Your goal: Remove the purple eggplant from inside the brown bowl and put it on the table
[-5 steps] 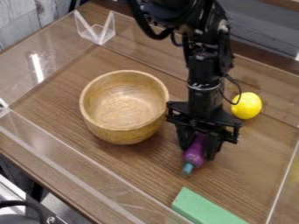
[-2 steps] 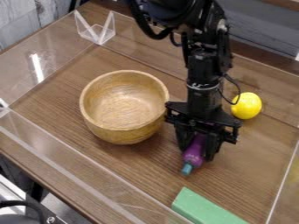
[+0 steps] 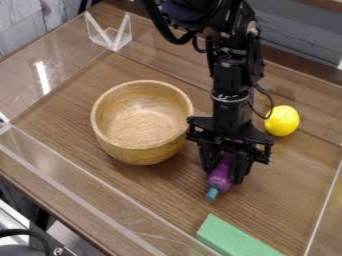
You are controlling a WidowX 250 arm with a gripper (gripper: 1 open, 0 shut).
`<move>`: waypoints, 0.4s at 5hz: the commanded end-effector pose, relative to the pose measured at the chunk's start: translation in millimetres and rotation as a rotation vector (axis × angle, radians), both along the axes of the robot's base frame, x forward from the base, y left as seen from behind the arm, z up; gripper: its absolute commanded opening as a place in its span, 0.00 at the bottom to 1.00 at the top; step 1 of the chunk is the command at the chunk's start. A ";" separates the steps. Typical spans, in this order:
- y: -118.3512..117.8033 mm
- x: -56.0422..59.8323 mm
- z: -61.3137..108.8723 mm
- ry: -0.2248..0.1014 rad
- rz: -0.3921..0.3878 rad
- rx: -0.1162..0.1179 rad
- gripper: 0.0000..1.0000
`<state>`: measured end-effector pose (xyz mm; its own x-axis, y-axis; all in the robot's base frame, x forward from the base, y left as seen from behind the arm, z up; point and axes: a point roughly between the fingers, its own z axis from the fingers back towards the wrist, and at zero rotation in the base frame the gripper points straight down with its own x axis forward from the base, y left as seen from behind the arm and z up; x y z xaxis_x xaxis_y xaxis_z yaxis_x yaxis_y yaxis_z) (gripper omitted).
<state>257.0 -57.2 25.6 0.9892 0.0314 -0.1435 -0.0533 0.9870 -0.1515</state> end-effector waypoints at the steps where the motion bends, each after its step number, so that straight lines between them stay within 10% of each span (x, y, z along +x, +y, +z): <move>1: 3.8 9.4 22.5 -0.063 0.017 -0.008 1.00; 2: 6.2 8.9 33.7 -0.073 0.022 -0.012 1.00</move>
<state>254.7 -52.2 42.0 0.9886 0.0475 -0.1427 -0.0701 0.9850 -0.1576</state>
